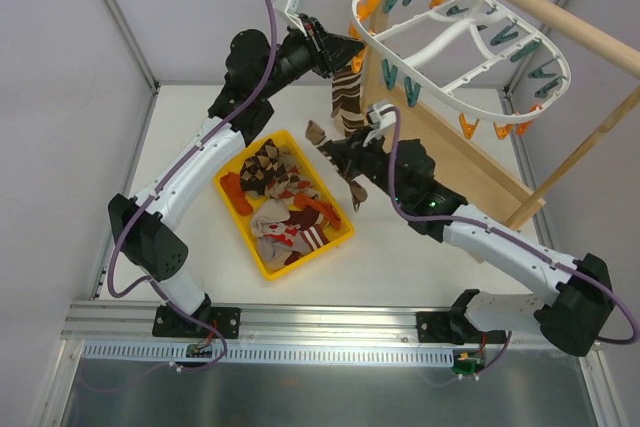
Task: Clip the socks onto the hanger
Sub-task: Place the sock in the bin.
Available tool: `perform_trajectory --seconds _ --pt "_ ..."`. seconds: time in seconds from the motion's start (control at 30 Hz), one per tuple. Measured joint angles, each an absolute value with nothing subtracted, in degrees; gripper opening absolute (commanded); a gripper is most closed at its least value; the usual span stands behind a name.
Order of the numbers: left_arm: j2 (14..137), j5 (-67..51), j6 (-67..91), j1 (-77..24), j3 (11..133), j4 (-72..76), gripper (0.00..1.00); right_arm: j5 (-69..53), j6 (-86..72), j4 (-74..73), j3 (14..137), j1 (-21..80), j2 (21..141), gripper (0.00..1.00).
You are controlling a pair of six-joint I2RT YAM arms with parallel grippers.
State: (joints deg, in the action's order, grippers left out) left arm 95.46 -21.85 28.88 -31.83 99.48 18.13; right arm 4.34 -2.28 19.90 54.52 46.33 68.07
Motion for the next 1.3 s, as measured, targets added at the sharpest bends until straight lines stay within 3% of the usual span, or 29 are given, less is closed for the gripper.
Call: perform_trajectory --seconds 0.33,0.8,1.17,1.27,1.3 --pt "95.18 -20.27 27.57 -31.86 99.48 17.41 0.08 3.4 -0.45 13.34 58.39 52.56 79.75 0.01" --pt "95.18 -19.09 26.11 -31.92 99.48 16.69 0.08 -2.92 -0.21 18.76 64.27 54.33 75.18 0.01" --pt "95.18 -18.98 26.09 -31.92 99.5 16.67 0.08 -3.81 -1.96 27.18 57.71 54.33 77.43 0.01" --pt "95.18 -18.96 25.93 -31.92 99.5 16.64 0.08 -3.77 -1.5 26.15 55.2 54.33 81.25 0.3" --pt "95.2 -18.96 25.89 -31.92 99.5 16.62 0.08 -3.77 -1.28 25.21 54.87 54.33 82.21 0.52"
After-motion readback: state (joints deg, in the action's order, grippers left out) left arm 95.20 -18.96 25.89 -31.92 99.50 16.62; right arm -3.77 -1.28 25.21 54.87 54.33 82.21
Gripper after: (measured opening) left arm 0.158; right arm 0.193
